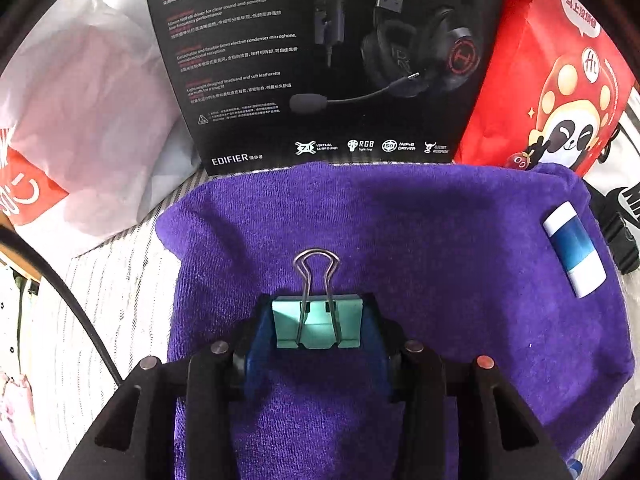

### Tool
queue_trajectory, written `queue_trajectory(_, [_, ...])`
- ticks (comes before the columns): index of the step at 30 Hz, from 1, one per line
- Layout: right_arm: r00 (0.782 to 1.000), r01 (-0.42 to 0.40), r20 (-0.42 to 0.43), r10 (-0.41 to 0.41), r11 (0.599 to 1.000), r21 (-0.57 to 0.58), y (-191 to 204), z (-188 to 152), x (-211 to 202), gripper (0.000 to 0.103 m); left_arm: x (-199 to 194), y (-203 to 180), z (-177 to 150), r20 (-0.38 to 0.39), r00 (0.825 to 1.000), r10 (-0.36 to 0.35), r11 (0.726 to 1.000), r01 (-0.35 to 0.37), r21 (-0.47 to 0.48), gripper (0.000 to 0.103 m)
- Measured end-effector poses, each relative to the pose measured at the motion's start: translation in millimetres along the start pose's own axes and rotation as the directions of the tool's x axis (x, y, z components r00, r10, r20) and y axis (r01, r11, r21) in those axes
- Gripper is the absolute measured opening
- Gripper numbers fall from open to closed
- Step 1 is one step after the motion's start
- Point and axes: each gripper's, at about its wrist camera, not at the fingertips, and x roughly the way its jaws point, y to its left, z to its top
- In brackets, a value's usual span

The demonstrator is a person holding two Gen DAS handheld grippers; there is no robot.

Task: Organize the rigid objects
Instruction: 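Lower the binder clip onto the towel and open the left gripper, then grasp the white tape roll with the left gripper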

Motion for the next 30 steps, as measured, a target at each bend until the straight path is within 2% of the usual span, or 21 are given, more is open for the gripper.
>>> queue_trajectory(4, [1.000, 0.010, 0.000, -0.010, 1.000, -0.001, -0.3, 0.3, -0.5, 0.072, -3.1, 5.2, -9.8, 0.002, 1.000, -0.018, 1.000, 0.018, -0.005, 0.049])
queue_trajectory(6, [1.000, 0.006, 0.008, -0.006, 1.000, -0.003, 0.5, 0.3, -2.3, 0.072, -9.3, 8.4, -17.8, 0.005, 1.000, -0.029, 0.999, 0.029, -0.012, 0.049])
queue_trajectory(11, [1.000, 0.004, 0.025, -0.004, 1.000, 0.000, 1.4, 0.8, -5.2, 0.072, -51.8, 18.7, -46.0, 0.058, 0.996, -0.064, 0.998, 0.066, -0.019, 0.049])
queue_trajectory(13, [1.000, 0.004, 0.029, -0.004, 1.000, 0.010, 0.5, 1.0, -5.4, 0.072, -74.5, 18.6, -62.7, 0.084, 0.993, -0.087, 0.996, 0.088, -0.011, 0.049])
queue_trajectory(19, [0.999, -0.019, 0.041, 0.017, 0.998, 0.060, -7.1, 0.7, -5.8, 0.072, -111.6, 2.4, -117.6, 0.089, 0.985, -0.151, 0.988, 0.148, 0.041, 0.049])
queue_trajectory(24, [0.999, -0.020, 0.050, 0.016, 0.995, 0.094, -15.8, 2.3, -6.6, 0.072, -100.0, -12.7, -135.8, 0.046, 0.988, -0.144, 0.986, 0.140, 0.092, 0.050])
queue_trajectory(25, [0.999, -0.022, 0.050, 0.017, 0.995, 0.100, -17.4, 2.7, -6.4, 0.072, -95.1, -17.2, -139.3, 0.025, 0.990, -0.138, 0.986, 0.135, 0.102, 0.050])
queue_trajectory(28, [0.999, -0.026, 0.045, 0.021, 0.993, 0.116, -21.8, 2.7, -4.8, 0.072, -88.6, -19.0, -144.5, 0.029, 0.995, -0.099, 0.989, 0.095, 0.110, 0.050])
queue_trajectory(30, [0.999, -0.020, 0.044, 0.014, 0.993, 0.118, -23.0, 2.6, -4.7, 0.072, -89.2, -11.5, -147.1, 0.043, 0.993, -0.108, 0.992, 0.105, 0.076, 0.042])
